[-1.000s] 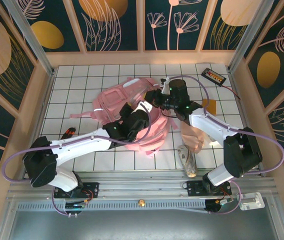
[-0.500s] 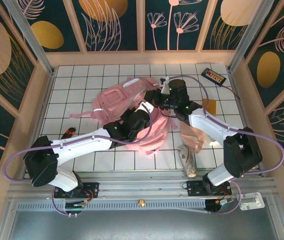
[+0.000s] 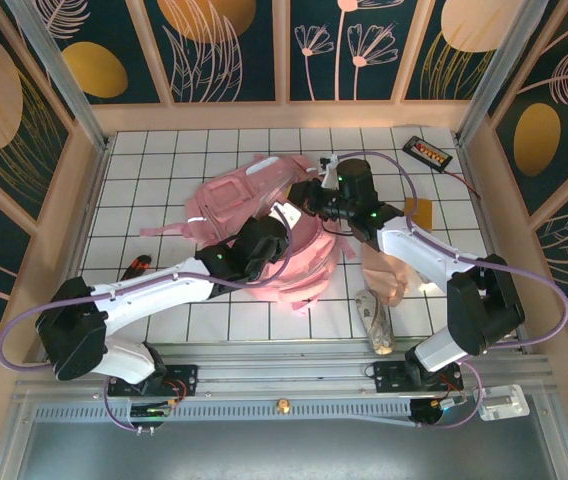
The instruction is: Pack the student bag
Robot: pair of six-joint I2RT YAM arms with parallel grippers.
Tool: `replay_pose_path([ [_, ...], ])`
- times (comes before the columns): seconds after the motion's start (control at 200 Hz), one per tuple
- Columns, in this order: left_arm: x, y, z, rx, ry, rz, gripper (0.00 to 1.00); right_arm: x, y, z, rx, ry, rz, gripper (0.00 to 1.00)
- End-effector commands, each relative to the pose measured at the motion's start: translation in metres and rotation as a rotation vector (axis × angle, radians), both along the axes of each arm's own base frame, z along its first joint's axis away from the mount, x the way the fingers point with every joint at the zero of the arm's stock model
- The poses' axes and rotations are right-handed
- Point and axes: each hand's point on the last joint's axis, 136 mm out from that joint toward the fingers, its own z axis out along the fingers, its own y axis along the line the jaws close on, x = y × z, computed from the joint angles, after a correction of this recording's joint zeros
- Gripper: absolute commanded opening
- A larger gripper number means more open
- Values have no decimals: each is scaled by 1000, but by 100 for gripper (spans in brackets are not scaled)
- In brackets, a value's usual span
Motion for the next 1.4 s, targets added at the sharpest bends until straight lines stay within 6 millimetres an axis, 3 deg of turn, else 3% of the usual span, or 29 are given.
replay_pose_path([
  [0.0,8,13,-1,2,-6,48,0,1,8,49,53,-146,43,0],
  [0.06,7,14,-7,24,6,48,0,1,6,51,34,-157,45,13],
  [0.12,8,16,-10,27,13,61,0,0,4,50,5,-169,44,37],
  [0.135,10,12,0,5,0,62,0,-1,3,50,-3,-173,42,41],
  [0.175,11,11,1,-8,1,66,0,0,-1,50,-31,-182,31,52],
  [0.365,17,17,8,-85,-7,153,0,-15,-23,46,-176,-226,22,80],
  [0.375,18,17,8,-88,-6,155,0,-11,-32,46,-186,-221,0,81],
  [0.636,17,10,3,-118,51,141,0,-35,-95,43,-342,-227,-97,86],
  [0.741,19,11,0,-148,105,167,0,-43,-128,33,-452,-204,-178,88],
  [0.916,21,9,6,-207,151,176,0,-62,-192,-6,-679,-103,-315,93],
  [1.061,21,4,12,-247,161,143,0,-81,-231,-42,-729,58,-407,94],
  [1.236,20,-1,10,-250,174,124,0,-107,-243,-90,-728,273,-407,93],
  [1.391,19,-1,4,-248,191,124,0,-125,-241,-121,-746,374,-357,77],
])
